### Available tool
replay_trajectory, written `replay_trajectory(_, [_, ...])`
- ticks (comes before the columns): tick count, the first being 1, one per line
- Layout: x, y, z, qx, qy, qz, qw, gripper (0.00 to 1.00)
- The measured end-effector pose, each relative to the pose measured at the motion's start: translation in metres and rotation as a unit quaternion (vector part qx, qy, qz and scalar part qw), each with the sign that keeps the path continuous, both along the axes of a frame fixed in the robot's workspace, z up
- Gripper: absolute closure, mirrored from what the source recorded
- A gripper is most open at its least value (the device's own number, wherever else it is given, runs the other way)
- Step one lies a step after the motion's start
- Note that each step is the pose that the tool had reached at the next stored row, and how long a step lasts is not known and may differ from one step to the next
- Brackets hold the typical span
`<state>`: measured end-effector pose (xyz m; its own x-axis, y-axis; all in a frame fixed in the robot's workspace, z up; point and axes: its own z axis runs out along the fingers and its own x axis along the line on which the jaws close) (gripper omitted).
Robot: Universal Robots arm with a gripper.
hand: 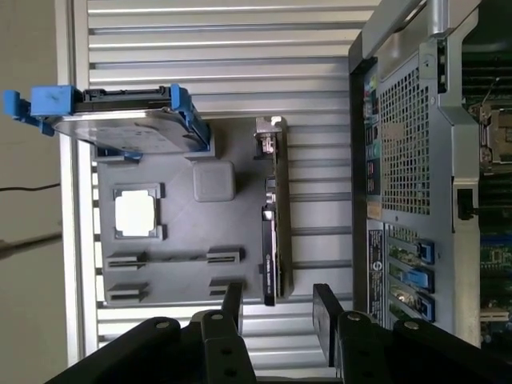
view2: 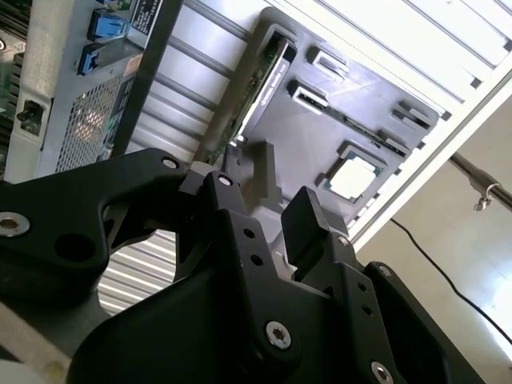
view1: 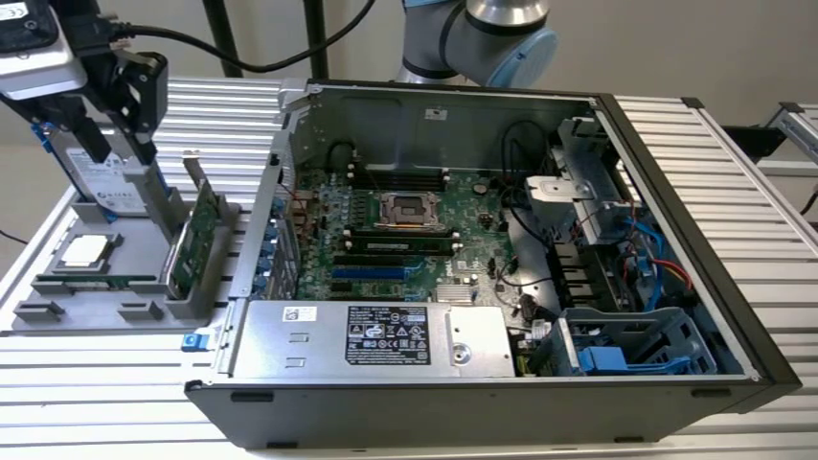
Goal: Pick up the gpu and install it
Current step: 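Pick up the gpu and move the gpu toward the slot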
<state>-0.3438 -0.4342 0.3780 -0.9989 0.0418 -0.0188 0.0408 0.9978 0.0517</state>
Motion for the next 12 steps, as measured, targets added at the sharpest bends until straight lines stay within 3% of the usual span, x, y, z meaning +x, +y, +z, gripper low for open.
replay_trajectory(12, [0.0003,0.0000,-0.0048,0.0000,0.0000,0.000,1.0000,0.00])
